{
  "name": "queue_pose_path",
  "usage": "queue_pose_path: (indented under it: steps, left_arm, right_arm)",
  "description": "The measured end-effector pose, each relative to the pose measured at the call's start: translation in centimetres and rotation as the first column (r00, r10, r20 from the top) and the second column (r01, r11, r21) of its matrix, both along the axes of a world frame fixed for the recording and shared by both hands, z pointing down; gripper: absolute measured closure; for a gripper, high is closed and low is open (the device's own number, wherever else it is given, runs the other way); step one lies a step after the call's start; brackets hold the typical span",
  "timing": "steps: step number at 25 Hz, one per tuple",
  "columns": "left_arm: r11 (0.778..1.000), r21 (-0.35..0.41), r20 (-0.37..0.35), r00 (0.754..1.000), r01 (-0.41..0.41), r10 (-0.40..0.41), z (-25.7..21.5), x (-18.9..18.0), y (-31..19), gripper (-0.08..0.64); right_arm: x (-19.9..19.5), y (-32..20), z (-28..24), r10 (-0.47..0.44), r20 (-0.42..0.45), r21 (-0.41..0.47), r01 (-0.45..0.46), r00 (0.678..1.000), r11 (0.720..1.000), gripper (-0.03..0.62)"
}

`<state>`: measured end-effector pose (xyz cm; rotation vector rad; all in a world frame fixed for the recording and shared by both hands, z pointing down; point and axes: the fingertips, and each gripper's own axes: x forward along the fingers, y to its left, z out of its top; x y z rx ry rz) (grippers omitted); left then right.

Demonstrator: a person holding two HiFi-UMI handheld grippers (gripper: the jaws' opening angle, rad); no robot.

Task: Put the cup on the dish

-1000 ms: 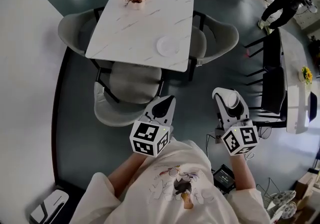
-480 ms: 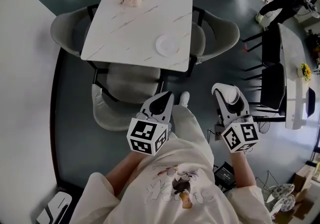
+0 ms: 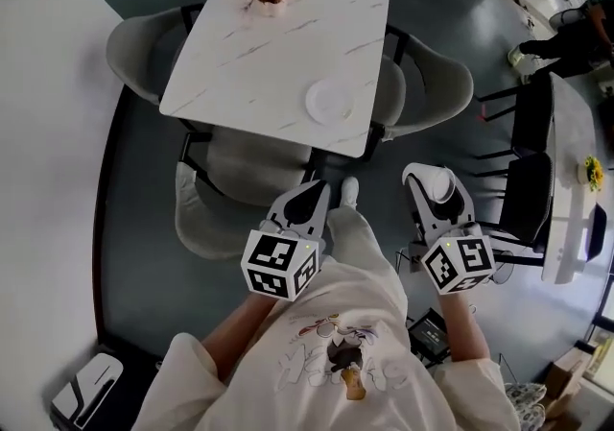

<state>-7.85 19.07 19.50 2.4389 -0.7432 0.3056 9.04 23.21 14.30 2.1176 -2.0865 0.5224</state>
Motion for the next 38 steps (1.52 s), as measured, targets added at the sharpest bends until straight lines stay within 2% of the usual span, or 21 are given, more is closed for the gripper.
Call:
queue_pose_path:
  steps: [5, 14, 21, 24, 29, 38]
  left_arm:
    - [0.998, 0.014, 0.033, 0.998, 0.057, -0.057, -0.1, 3.1, -3.6, 0.557]
    - [0.986, 0.021, 0.088, 0.982, 0.165, -0.166, -0.3, 9.1, -10.6, 0.557]
    - [0.973, 0.074, 0.15, 0.962, 0.221, -0.23, -0.1, 13.5, -14.4, 0.557]
    - [0.964, 0.089, 0.185, 0.947, 0.249, -0.262, 0.5, 14.5, -15.4, 0.557]
    - [0.952, 0.094, 0.202, 0.931, 0.292, -0.306, 0.9, 15.6, -15.9, 0.557]
    - [0.939, 0.051, 0.22, 0.914, 0.339, -0.341, 2.2, 13.9, -16.0, 0.557]
  right_arm:
    - [2.2, -4.5, -0.4, -0.121, -0.072, 0.006, 0.122, 0.99, 0.992, 0.33]
    - [7.7, -12.3, 1.0, -0.28, -0.026, -0.009, 0.28, 0.96, 0.96, 0.33]
    - [10.9, -16.3, 2.1, -0.385, -0.037, 0.011, 0.385, 0.922, 0.923, 0.33]
    - [11.3, -17.3, 2.7, -0.434, -0.016, 0.001, 0.434, 0.901, 0.901, 0.33]
    - [11.9, -18.3, 3.4, -0.507, -0.027, -0.01, 0.507, 0.862, 0.862, 0.33]
    - [10.7, -19.7, 4.5, -0.54, -0.013, -0.035, 0.539, 0.842, 0.841, 0.33]
